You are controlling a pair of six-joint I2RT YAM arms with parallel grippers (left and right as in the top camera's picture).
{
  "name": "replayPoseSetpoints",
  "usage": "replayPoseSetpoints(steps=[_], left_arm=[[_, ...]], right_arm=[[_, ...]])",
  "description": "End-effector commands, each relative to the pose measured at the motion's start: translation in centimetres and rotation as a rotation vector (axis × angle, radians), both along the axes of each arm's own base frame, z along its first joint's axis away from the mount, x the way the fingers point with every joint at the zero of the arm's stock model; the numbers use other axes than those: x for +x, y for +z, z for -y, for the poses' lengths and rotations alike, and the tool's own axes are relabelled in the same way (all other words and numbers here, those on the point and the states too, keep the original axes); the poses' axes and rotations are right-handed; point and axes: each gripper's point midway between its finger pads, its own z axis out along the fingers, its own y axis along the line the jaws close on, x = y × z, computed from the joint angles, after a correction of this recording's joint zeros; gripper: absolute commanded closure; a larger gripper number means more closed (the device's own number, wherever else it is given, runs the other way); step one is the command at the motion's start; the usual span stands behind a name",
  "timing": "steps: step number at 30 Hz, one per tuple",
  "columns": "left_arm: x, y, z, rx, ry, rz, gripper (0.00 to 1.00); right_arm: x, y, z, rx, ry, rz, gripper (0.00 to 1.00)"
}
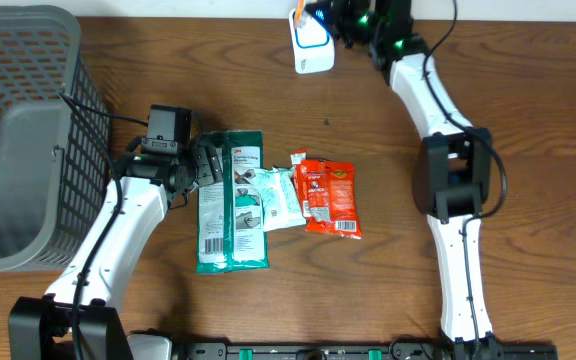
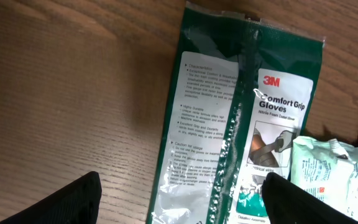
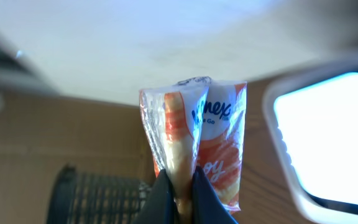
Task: Scan the item barcode
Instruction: 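Lift the tissue pack and bring it to the white scanner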
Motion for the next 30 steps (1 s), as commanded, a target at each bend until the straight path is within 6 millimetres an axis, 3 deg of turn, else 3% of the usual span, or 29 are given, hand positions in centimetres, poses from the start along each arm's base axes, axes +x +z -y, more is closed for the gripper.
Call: replayPoseSetpoints(steps=[1,9,10,11,16,18,22,30], left_arm=[[-0.2,-0.6,-0.3,0.009,0.008,-0.016,0.17],[-0.2,-0.6,-0.3,0.009,0.008,-0.016,0.17],[-0.2,-0.6,-0.3,0.009,0.008,-0.015,0.17],[-0.2,-0.6,-0.3,0.009,0.008,-0.016,0.16],[-0.2,-0.6,-0.3,0.009,0.008,-0.015,0.17],[-0.2,-0.6,-0.3,0.009,0.008,-0.016,0.17],[-0.2,-0.6,-0.3,0.009,0.008,-0.016,0.17],[-0.2,-0.6,-0.3,0.009,0.008,-0.016,0.16]], right_arm=[[1.2,-3.5,-0.1,0.063,-0.078,-0.114,0.99],[1.2,-3.4,-0.3,0.101,-0.089,-0.153,0.99],[1.2,-3.0,-0.4,0.11,-0.085,-0.142,0.99],[1.3,-1.3,-0.8,0.136,-0.056,-0.076,0.99],[1.1,2.2,-0.6,0.161,-0.075,-0.067,0.99],[1.0,2.2,-0.3,0.128,-0.094,-0.077,0.99],[0.6,0.2,0.9,0.001,-0.149,-0.128,0.99],[0.5,0.0,0.7,-0.044,-0.125,-0.078,0.99]])
